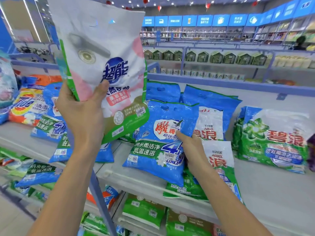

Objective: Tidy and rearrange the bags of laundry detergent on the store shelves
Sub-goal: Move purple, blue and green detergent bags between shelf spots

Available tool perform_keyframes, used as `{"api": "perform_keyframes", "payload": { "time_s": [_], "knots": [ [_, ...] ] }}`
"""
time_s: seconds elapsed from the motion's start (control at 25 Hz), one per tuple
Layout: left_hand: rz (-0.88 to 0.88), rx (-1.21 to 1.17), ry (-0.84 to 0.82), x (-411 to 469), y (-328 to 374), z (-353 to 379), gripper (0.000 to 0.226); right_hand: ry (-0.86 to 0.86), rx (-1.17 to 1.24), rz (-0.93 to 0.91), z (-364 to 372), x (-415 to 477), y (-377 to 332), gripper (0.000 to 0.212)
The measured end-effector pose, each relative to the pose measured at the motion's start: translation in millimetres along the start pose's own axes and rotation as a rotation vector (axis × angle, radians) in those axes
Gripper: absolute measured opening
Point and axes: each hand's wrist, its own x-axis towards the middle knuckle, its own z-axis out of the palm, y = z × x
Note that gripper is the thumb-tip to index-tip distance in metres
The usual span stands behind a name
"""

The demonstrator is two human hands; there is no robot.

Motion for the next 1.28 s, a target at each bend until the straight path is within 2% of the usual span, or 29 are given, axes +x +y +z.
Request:
{"api": "perform_keyframes", "payload": {
  "time_s": [0.08,0.12,0.16,0.24,0.28,0.32,0.4,0.44,0.56,0.68,0.76,0.84,0.92,1.0,1.12,1.28],
  "knots": [
    [0.008,0.015,-0.016,-2.5,-4.8,-0.8,0.044,-0.055,-0.079,-0.035,-14.0,-10.1,-8.1,0.018],
    [-0.001,0.005,-0.027,-3.6,-8.3,-1.4,0.044,-0.030,-0.151,-0.102,-25.8,-17.5,-13.0,0.020],
    [-0.023,-0.016,-0.035,-4.2,-12.1,-2.1,0.043,0.040,-0.259,-0.196,-41.1,-25.8,-17.0,0.026],
    [-0.108,-0.072,-0.052,-10.1,-18.5,1.1,0.044,0.271,-0.627,-0.357,-80.3,-45.3,-22.0,0.038],
    [-0.163,-0.105,-0.059,-14.7,-21.1,4.2,0.045,0.340,-0.790,-0.359,-98.1,-56.4,-23.1,0.042],
    [-0.221,-0.132,-0.068,-20.5,-23.8,7.9,0.044,0.340,-0.874,-0.272,-111.9,-67.0,-24.2,0.044],
    [-0.318,-0.142,-0.104,-33.2,-29.3,16.1,0.038,0.196,-0.799,0.024,-124.2,-78.2,-22.2,0.046],
    [-0.357,-0.131,-0.124,-39.6,-32.6,19.7,0.035,0.113,-0.746,0.096,-128.2,-78.0,-18.9,0.047],
    [-0.464,-0.128,-0.160,-52.8,-41.2,25.2,0.033,0.058,-0.510,0.131,-135.3,-69.9,-11.5,0.032],
    [-0.547,-0.142,-0.152,-57.0,-44.7,28.6,0.019,0.072,-0.325,0.041,-147.4,-70.2,-10.5,0.015],
    [-0.572,-0.134,-0.155,-59.8,-44.1,29.8,0.008,0.109,-0.213,-0.045,-162.8,-75.8,-14.7,0.015],
    [-0.602,-0.129,-0.183,-67.3,-44.0,34.3,0.009,0.192,-0.083,-0.107,-190.8,-78.7,-21.5,0.022],
    [-0.626,-0.142,-0.217,-79.0,-43.1,42.3,0.020,0.303,-0.006,-0.163,-226.1,-76.5,-31.6,0.025],
    [-0.651,-0.161,-0.251,-93.9,-41.2,53.6,0.026,0.394,0.015,-0.238,-259.1,-70.8,-45.9,0.026],
    [-0.709,-0.161,-0.325,-115.1,-39.0,73.7,0.008,0.488,0.057,-0.284,-295.5,-51.0,-66.6,0.028],
    [-0.806,-0.135,-0.388,-140.2,-42.4,95.3,0.005,0.575,-0.044,-0.224,-323.0,-13.9,-69.8,0.023]
  ]
}}
